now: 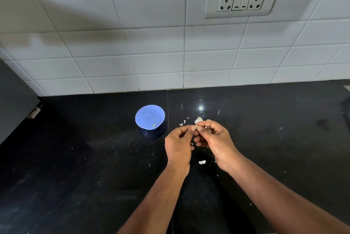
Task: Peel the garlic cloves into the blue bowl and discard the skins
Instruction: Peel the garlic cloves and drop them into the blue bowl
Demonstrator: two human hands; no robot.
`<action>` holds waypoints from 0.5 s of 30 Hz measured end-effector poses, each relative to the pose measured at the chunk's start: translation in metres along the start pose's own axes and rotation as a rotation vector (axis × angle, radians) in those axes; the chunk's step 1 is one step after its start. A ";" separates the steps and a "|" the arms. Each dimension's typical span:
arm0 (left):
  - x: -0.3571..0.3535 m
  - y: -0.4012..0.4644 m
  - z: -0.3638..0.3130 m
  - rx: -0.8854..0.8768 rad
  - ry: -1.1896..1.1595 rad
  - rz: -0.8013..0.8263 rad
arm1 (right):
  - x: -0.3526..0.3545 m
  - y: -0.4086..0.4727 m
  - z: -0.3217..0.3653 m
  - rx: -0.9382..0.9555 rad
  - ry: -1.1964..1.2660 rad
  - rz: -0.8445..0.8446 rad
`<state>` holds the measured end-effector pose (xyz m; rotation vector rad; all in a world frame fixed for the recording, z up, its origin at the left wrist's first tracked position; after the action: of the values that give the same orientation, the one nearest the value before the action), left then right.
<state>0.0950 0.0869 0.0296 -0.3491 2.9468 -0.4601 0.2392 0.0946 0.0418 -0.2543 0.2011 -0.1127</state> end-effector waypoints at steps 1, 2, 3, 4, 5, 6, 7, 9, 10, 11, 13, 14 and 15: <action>-0.001 0.001 0.000 0.018 -0.007 0.014 | 0.001 0.000 0.001 0.011 -0.012 -0.002; -0.002 0.001 0.001 0.036 -0.018 0.031 | 0.002 0.000 0.001 0.019 -0.023 -0.001; -0.004 0.001 0.001 0.050 -0.034 0.052 | 0.003 -0.001 0.002 0.028 -0.030 0.001; -0.006 0.001 0.001 0.061 -0.050 0.075 | 0.003 -0.001 0.003 0.039 -0.034 0.003; -0.007 0.000 0.001 0.071 -0.064 0.095 | 0.003 -0.001 0.005 0.049 -0.034 0.001; -0.009 0.000 0.001 0.079 -0.073 0.111 | 0.003 -0.002 0.006 0.058 -0.034 -0.004; -0.010 0.001 0.001 0.085 -0.076 0.121 | 0.004 -0.002 0.008 0.067 -0.035 -0.011; -0.010 0.003 0.001 0.091 -0.063 0.128 | 0.005 -0.003 0.008 0.081 -0.043 -0.026; -0.011 0.003 0.001 0.093 -0.054 0.127 | 0.005 -0.003 0.009 0.086 -0.051 -0.033; -0.011 0.004 0.002 0.095 -0.047 0.125 | 0.005 -0.003 0.008 0.091 -0.061 -0.040; -0.011 0.005 0.004 0.103 -0.044 0.123 | 0.004 -0.002 0.009 0.102 -0.087 -0.046; -0.011 0.005 0.006 0.109 -0.043 0.122 | 0.004 -0.002 0.009 0.106 -0.098 -0.045; -0.011 0.006 0.007 0.112 -0.041 0.120 | 0.003 -0.001 0.009 0.108 -0.106 -0.041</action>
<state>0.1051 0.0930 0.0227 -0.1649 2.8669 -0.5911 0.2443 0.0952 0.0499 -0.1564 0.0845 -0.1498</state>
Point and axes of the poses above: each hand's wrist, its own y-axis towards the middle knuckle, its own x-axis out of the back of the hand, z = x × y, the point moved 9 cm from there along y, towards the middle knuckle, and after that the axes turned 2 degrees about y, right-handed, at the moved point
